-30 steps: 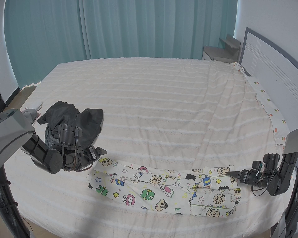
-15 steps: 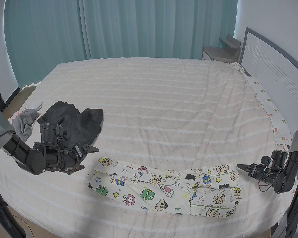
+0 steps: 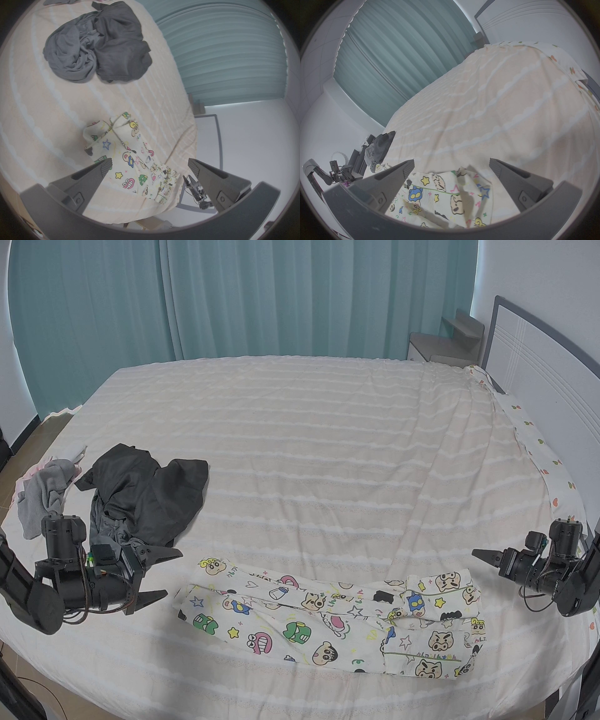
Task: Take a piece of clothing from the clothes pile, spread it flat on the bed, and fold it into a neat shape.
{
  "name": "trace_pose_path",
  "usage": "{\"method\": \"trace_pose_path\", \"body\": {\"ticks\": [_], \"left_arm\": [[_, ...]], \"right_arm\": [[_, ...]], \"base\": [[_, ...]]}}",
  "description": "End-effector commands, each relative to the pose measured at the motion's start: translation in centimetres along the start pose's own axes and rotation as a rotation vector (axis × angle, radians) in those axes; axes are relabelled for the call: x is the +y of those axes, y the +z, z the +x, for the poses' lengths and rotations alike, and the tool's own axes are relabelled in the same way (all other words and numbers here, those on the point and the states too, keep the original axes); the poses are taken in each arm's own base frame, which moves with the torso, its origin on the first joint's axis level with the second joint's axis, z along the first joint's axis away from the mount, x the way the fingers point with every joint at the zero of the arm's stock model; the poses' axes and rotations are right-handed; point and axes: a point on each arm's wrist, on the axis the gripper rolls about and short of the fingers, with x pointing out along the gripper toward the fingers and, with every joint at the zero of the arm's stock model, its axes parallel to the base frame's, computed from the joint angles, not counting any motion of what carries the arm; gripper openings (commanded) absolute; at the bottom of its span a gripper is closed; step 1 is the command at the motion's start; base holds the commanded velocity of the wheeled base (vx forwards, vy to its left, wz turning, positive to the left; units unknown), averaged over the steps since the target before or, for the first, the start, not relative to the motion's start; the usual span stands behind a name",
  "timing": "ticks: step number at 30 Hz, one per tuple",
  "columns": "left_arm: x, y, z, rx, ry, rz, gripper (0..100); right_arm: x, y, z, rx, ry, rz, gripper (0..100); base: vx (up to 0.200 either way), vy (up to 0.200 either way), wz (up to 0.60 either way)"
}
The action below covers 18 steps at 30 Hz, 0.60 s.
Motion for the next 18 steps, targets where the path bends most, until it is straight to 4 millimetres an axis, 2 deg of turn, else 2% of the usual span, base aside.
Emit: {"method": "trace_pose_path", "body": {"ticks": [1, 9, 14, 18], "left_arm": [[2.4, -2.4, -1.2, 0.057, -0.042, -0.024, 100], [3.2, -2.6, -0.7, 0.074, -0.026, -0.04, 100], [3.3, -2.6, -0.7, 0.076, -0.024, -0.042, 100], [3.4, -2.6, -0.6, 0.079, -0.019, -0.046, 100]], "right_arm": [[2.0, 0.9, 2.4, 0.048, 0.057, -0.03, 100], [1.0, 0.0, 4.5, 0.109, 0.043, -0.017, 100], [0.9, -1.2, 5.1, 0.15, 0.046, -0.038, 100], [0.8, -1.3, 5.3, 0.153, 0.045, -0.053, 100]], "base": [[0.0, 0.0, 0.0], [0.0, 0.0, 0.0], [0.0, 0.0, 0.0], [0.0, 0.0, 0.0]]}}
